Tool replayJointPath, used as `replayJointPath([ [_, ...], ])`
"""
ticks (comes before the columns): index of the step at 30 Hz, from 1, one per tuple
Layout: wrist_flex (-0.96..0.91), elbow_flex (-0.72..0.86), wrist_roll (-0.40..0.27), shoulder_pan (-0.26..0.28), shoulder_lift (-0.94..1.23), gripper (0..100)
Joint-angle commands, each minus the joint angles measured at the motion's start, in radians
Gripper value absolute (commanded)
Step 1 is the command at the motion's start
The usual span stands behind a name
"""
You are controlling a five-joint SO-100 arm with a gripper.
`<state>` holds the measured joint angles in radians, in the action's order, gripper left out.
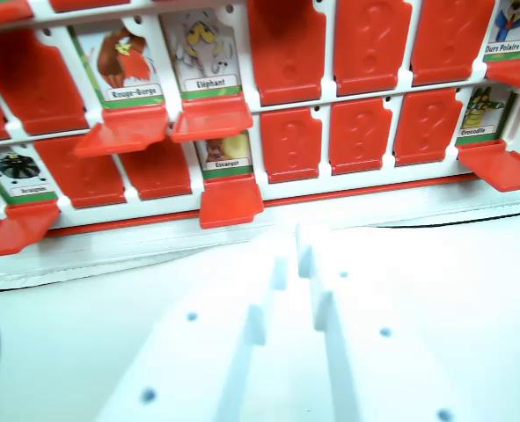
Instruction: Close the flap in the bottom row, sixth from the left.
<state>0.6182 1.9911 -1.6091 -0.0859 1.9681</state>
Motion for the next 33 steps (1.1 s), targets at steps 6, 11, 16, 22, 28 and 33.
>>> replayJointPath([
  [6, 0.150, -0.069, -0.017, 0.069, 0.344, 0],
  [11, 0.221, -0.083, -0.017, 0.086, 0.423, 0],
  [16, 0.265, -0.097, -0.014, 0.110, 0.476, 0],
  [22, 0.296, -0.120, 0.017, 0.126, 0.528, 0],
  [28, 0.316, -0.140, 0.031, 0.104, 0.546, 0],
  [33, 0.316, -0.150, 0.023, 0.110, 0.551, 0],
])
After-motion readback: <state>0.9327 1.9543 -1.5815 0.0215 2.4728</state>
